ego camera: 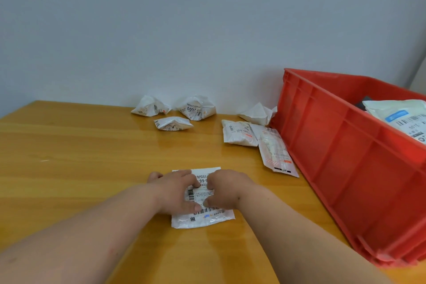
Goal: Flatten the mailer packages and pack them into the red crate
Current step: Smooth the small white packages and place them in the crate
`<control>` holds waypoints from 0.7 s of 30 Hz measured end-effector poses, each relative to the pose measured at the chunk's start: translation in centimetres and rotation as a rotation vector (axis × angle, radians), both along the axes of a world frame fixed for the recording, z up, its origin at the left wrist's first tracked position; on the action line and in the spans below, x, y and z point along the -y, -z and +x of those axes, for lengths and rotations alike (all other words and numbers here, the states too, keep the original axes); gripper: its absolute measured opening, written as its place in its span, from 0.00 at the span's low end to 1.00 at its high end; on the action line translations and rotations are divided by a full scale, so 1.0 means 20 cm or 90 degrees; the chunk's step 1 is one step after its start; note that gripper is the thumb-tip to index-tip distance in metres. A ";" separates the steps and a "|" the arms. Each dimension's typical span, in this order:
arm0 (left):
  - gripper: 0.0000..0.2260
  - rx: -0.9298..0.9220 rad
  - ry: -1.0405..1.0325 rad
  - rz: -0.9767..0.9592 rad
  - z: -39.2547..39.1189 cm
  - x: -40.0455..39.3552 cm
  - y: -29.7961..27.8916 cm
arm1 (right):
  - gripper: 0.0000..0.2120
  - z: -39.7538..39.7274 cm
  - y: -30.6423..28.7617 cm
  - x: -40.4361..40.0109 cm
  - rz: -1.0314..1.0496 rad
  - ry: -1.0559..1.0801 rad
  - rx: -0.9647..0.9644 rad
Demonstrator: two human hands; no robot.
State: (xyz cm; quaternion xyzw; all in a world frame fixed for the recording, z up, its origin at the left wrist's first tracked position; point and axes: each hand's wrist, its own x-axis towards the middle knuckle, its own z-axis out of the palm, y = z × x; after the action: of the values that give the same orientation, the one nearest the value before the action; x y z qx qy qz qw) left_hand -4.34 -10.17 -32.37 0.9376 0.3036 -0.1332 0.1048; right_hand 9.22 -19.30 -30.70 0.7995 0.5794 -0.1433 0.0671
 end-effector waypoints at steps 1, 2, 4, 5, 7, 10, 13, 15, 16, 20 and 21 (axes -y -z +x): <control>0.27 0.002 0.001 0.003 0.01 -0.01 0.00 | 0.20 0.01 0.00 -0.01 -0.012 -0.008 0.004; 0.28 0.004 0.004 0.006 0.01 -0.01 0.00 | 0.20 0.01 -0.02 -0.02 -0.021 -0.012 0.008; 0.29 0.001 0.007 0.005 0.03 -0.04 -0.01 | 0.20 0.01 -0.04 -0.04 -0.034 -0.014 0.012; 0.30 -0.002 0.001 -0.002 0.03 -0.05 -0.02 | 0.18 0.01 -0.05 -0.06 -0.034 -0.013 0.010; 0.31 0.024 -0.034 -0.020 0.04 -0.09 -0.04 | 0.15 0.02 -0.08 -0.09 0.011 0.000 -0.003; 0.26 0.121 -0.106 0.019 0.05 -0.20 -0.06 | 0.14 0.05 -0.09 -0.18 0.114 0.023 0.001; 0.24 0.170 -0.180 0.082 0.05 -0.34 -0.04 | 0.15 0.07 -0.06 -0.30 0.136 0.004 0.017; 0.24 0.183 -0.216 0.113 0.06 -0.44 -0.03 | 0.17 0.08 -0.04 -0.40 0.141 -0.005 0.020; 0.24 0.186 -0.227 0.129 0.06 -0.49 -0.02 | 0.18 0.09 -0.03 -0.45 0.148 -0.006 0.021; 0.22 0.180 -0.210 0.178 0.11 -0.69 0.00 | 0.20 0.14 0.01 -0.67 0.155 -0.010 0.040; 0.21 0.170 -0.195 0.177 0.13 -0.73 0.01 | 0.19 0.15 0.01 -0.71 0.146 -0.014 0.051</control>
State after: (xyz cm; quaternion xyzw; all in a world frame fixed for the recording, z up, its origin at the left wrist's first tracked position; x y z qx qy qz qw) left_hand -1.83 4.39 -32.49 0.8952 0.4414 0.0520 0.0329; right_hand 12.32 -5.02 -30.88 0.8006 0.5976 -0.0430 -0.0002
